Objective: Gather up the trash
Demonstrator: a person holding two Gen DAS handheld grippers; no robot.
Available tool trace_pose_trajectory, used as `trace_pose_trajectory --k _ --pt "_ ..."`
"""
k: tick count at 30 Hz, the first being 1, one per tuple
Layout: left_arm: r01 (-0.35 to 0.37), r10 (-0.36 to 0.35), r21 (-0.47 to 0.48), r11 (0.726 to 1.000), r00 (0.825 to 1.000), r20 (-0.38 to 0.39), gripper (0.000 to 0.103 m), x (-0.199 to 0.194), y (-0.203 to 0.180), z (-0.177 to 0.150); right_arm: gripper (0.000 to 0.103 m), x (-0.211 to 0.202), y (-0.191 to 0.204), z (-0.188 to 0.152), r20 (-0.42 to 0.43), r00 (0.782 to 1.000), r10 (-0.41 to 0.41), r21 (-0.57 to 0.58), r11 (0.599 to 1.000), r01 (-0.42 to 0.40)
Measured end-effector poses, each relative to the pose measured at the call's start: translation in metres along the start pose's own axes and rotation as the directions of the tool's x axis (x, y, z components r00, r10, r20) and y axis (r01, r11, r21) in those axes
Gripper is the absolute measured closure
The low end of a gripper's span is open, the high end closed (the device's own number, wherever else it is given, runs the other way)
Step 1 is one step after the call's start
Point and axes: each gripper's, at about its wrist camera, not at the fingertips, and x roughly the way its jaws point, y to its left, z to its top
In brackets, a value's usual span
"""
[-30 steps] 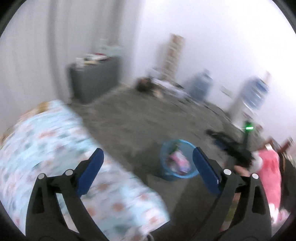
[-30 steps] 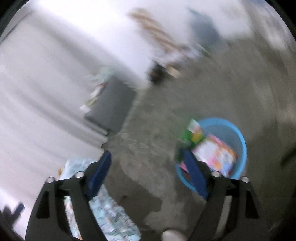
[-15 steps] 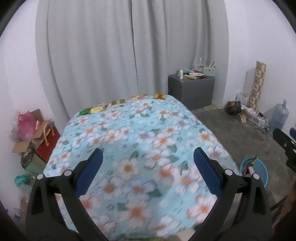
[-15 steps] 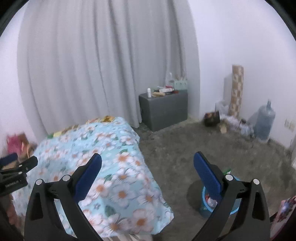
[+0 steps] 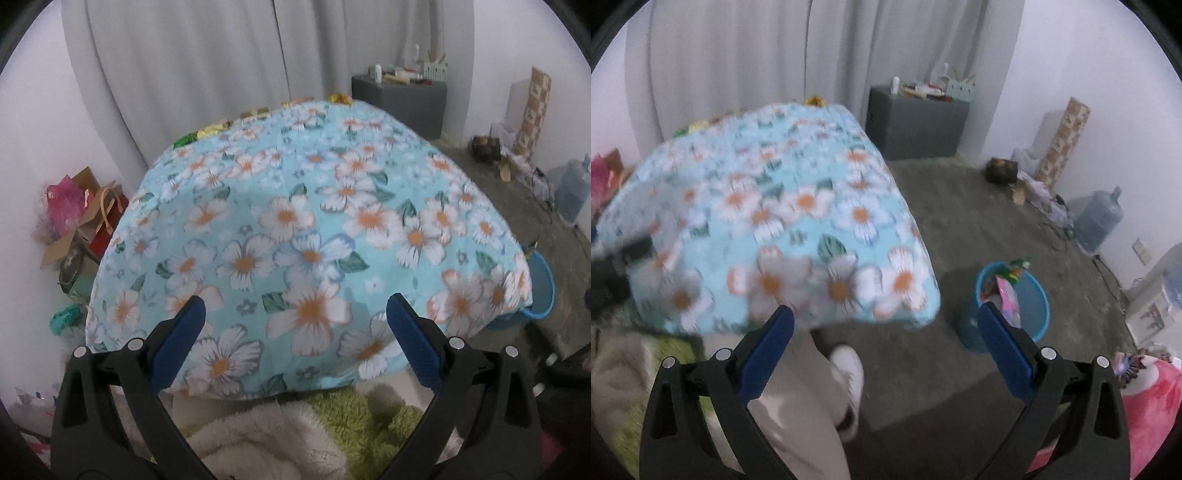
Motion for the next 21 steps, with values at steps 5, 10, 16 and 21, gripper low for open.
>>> trace_pose_trajectory --k 5,10,16,21 --pt "0.038 -0.038 0.004 0.999 0.999 -0.027 0.009 0.007 -0.006 -0.003 0.006 0.000 -0.009 0.000 0.002 1.000 -0.027 0.026 0.999 0.027" --pt "0.090 -0.090 -0.018 0.996 0.996 -0.021 0.009 -0.006 -0.010 0.015 0.006 0.000 -0.020 0.003 0.008 0.998 -0.064 0.044 0.997 0.063" --pt "0.118 -0.119 -0.034 0.992 0.993 -0.019 0.009 -0.007 -0.013 0.017 0.006 0.001 -0.035 0.001 -0.002 0.996 -0.085 0.088 0.993 0.085" --pt "0.113 -0.114 -0.034 0.993 0.993 -0.040 0.009 -0.004 -0.016 0.016 0.006 0.001 -0.042 -0.003 -0.005 0.995 -0.096 0.111 0.989 0.096"
